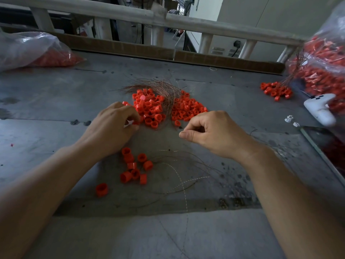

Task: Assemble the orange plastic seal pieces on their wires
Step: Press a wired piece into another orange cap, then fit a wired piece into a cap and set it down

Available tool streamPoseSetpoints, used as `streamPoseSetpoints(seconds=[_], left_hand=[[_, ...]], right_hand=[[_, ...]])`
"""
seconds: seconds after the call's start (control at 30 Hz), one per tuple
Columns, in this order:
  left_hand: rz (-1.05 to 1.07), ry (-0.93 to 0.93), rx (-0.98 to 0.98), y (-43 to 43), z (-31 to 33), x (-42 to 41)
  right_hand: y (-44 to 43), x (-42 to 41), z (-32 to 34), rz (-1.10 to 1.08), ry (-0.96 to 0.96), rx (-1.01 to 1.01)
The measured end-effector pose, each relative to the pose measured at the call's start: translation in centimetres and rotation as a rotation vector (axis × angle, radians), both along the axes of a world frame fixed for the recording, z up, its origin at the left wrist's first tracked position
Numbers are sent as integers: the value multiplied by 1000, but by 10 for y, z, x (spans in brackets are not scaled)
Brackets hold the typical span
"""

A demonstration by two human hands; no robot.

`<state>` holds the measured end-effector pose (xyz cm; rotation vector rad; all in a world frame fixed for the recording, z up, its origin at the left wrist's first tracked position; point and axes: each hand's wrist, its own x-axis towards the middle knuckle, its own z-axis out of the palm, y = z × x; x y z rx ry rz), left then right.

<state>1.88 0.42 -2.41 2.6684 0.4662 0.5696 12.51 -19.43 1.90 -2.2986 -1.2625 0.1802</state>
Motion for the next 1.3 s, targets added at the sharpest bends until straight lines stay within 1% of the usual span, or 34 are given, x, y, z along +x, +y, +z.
streamPoseSetpoints(seconds=[0.2,0.3,0.43,0.57,0.73,0.93,1.03,1.2,1.3], left_hand=[[-29,-15,51,1,1,0],[-31,-26,49,1,2,0],[-3,-32,40,-1,2,-2],[-74,-68,51,-9,7,-10],[-122,-58,60,-17,12,-14],[-118,-59,38,-19,13,-15],[-124,-57,43,-21,13,-16],[-128,-57,37,-22,14,-18],[-135,-59,23,-22,14,-18]], right_hand=[[4,0,-2,19,-26,-5],[5,0,-4,16,-43,-20],[8,2,-9,24,-65,14],[16,1,-16,78,-108,25],[27,5,-26,169,-181,-76],[36,3,-29,156,-115,-170],[36,3,-32,167,-138,-229],[33,3,-29,160,-142,-159],[30,1,-24,133,-163,0]])
